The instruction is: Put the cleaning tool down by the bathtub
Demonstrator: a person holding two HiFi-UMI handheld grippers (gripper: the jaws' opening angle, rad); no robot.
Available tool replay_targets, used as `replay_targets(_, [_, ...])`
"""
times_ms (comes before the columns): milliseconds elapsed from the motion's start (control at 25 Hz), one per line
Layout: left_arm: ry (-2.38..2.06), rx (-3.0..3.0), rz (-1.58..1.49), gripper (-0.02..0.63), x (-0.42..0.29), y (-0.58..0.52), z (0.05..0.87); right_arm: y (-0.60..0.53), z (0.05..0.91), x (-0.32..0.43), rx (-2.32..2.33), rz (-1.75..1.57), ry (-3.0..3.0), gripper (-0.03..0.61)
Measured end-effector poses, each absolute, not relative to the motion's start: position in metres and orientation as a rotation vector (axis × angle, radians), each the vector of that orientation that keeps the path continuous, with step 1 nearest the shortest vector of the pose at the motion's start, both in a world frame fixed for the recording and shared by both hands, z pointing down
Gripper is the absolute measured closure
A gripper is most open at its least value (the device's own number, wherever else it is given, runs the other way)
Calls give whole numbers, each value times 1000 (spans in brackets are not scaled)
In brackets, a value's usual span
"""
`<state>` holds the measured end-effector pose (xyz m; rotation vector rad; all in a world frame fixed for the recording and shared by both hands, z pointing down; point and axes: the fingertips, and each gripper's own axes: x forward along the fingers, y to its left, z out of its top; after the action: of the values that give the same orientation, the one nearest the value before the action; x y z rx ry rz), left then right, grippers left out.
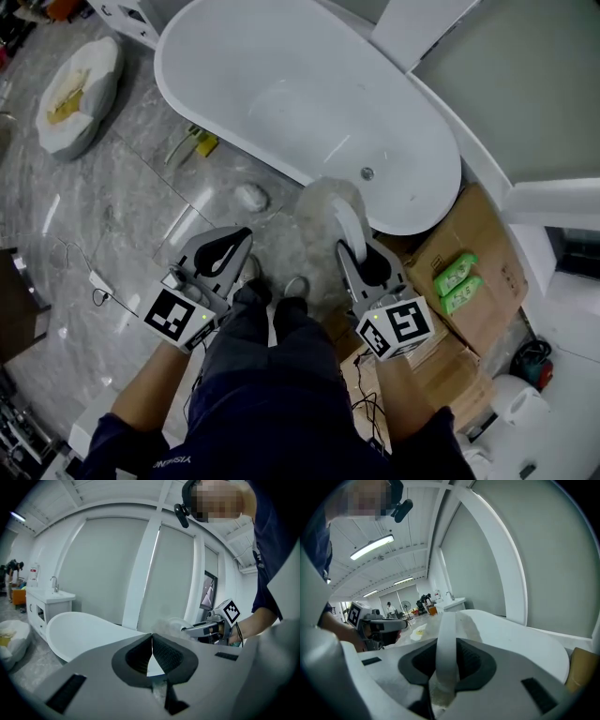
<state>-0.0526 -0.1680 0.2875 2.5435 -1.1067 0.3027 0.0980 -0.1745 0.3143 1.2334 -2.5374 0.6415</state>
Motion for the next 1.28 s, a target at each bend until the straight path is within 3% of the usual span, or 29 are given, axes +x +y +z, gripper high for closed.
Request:
replay_targets(600, [-947,2475,395,583,-101,-190,418,-178,474,36,1195,730,-2334,486])
replay_targets(1280, [-1017,2436,462,583,-96,-189,638,-178,711,47,1068,733,-2302,486])
